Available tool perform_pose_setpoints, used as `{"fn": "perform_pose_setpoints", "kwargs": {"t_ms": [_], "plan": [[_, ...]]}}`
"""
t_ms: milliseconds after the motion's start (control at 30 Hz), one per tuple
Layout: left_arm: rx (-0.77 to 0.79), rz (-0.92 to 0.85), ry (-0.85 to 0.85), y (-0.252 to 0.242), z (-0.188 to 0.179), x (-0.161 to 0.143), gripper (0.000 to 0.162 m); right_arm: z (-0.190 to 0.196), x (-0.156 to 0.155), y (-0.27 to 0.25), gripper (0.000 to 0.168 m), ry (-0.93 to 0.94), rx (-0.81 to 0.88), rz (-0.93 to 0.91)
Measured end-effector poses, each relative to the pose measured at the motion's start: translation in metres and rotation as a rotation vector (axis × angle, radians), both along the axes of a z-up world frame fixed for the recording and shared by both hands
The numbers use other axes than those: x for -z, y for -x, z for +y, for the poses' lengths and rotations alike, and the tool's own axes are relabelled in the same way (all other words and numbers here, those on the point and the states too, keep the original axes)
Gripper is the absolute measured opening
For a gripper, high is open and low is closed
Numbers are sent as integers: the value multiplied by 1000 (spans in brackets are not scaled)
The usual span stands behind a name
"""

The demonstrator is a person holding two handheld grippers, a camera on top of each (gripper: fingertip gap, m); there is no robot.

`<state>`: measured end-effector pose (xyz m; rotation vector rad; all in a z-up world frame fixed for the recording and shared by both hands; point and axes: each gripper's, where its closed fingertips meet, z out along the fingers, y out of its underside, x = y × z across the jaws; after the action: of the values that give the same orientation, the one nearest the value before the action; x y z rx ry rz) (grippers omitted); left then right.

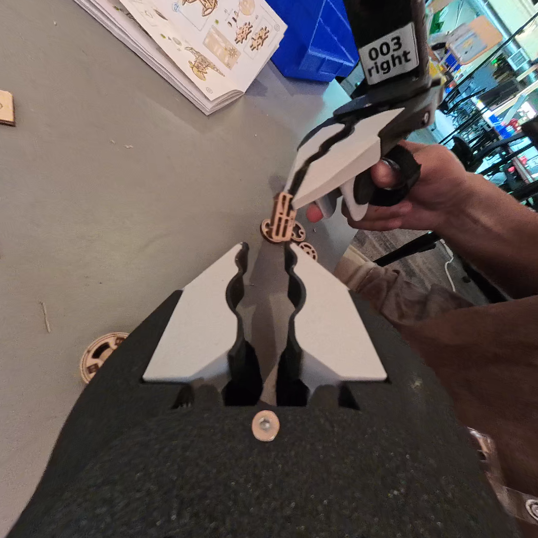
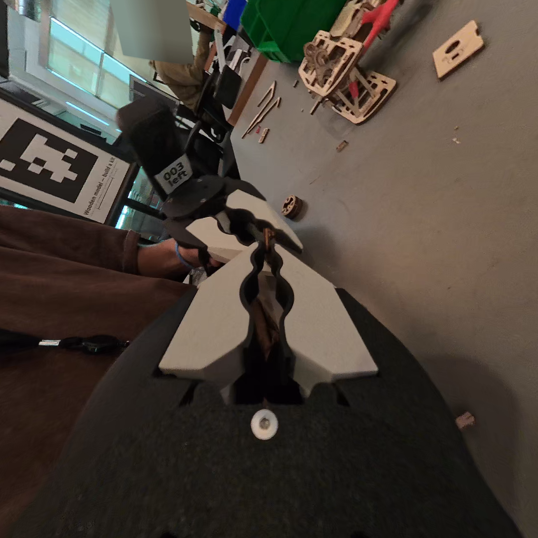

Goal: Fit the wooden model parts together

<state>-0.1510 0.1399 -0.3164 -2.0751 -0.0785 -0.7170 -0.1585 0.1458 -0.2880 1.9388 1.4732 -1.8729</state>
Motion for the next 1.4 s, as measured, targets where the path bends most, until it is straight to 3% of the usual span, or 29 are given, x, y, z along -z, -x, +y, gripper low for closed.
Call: {"fn": "perform_pose_setpoints", "kwargs": {"t_ms": [200, 267, 467, 567, 633, 800, 900, 1067, 1400], "plan": [[50, -91, -103, -8, 0, -26, 25, -11, -5, -6, 3, -71, -76, 84], [84, -46, -88, -13, -3, -22, 10, -12, -5, -6, 3, -98, -76, 98], [107, 153, -100, -13, -6, -19, 18, -15, -12, -9, 3, -125, -86, 182], [141, 183, -109, -17, -8, -20, 9, -16, -15, -11, 3, -175, -98, 229], [146, 307, -114, -13, -8, -18, 6, -18, -15, -12, 4, -212, -112, 246], [207, 905, -240, -4, -8, -22, 0, -24, -21, -14, 11, -347, -141, 290], [238, 1057, -284, -3, -9, -25, 0, -27, -22, -17, 13, -483, -182, 312], [286, 1154, -262, 0, -9, -19, 0, -29, -33, -17, 16, -575, -184, 340], [296, 1104, -230, -1, -8, -11, 0, -31, -27, -16, 19, -699, -202, 291]]}}
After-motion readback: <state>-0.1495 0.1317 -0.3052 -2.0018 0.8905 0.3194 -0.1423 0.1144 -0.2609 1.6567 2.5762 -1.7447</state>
